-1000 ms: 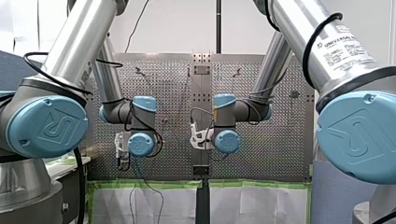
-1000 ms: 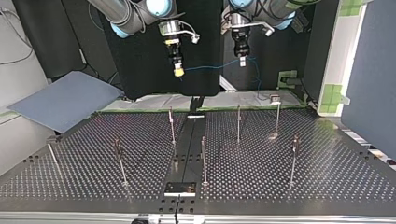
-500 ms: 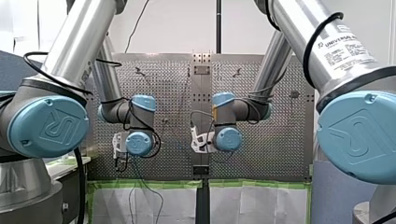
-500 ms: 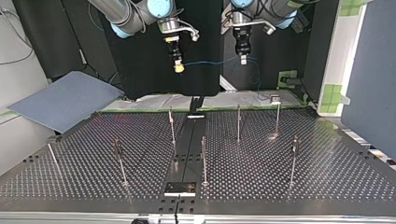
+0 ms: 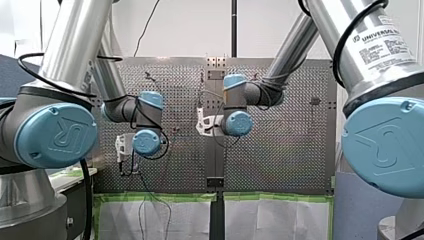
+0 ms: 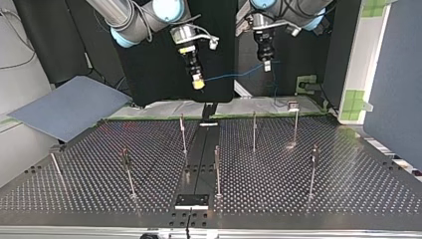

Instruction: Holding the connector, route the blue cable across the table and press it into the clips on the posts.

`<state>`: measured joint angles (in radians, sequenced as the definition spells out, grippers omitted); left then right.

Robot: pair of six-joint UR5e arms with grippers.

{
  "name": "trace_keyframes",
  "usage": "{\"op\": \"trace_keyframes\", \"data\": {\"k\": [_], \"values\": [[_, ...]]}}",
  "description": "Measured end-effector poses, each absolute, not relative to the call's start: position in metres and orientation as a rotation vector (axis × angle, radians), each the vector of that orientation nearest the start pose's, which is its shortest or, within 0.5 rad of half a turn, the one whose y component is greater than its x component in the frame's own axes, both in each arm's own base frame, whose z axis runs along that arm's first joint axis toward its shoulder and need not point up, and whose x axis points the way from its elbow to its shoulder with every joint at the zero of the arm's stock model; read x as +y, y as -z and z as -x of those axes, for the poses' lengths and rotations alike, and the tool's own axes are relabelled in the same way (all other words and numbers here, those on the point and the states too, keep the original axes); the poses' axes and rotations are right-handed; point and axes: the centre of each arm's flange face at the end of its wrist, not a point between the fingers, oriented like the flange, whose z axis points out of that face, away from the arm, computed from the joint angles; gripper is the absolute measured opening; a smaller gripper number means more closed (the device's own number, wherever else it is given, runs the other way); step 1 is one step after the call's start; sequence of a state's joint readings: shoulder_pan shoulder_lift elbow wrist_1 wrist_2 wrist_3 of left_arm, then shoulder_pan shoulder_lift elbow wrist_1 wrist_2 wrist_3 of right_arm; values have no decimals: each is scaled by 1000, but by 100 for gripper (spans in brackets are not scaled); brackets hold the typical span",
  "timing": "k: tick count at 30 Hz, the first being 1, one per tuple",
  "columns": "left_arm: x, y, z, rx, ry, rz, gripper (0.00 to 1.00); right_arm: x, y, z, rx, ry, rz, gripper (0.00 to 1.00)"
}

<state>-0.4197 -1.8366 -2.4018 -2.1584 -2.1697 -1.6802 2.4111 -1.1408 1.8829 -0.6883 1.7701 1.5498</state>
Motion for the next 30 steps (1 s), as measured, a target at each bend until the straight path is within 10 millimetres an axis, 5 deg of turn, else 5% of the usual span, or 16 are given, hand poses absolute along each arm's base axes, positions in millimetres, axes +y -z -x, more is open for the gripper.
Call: {"op": "trace_keyframes", "data": {"k": [11,22,30], "values": [[-213,-163,-328,1572,-159,296,0,-296,-255,-513,-788,-1775,-1680,0],[-204,-223,-343,1482,-203,428,0,-301,-249,-537,-763,-1791,-1741,0],[-199,-262,-343,1451,-196,448,0,-303,-267,-551,-760,-1833,-1764,0]]}}
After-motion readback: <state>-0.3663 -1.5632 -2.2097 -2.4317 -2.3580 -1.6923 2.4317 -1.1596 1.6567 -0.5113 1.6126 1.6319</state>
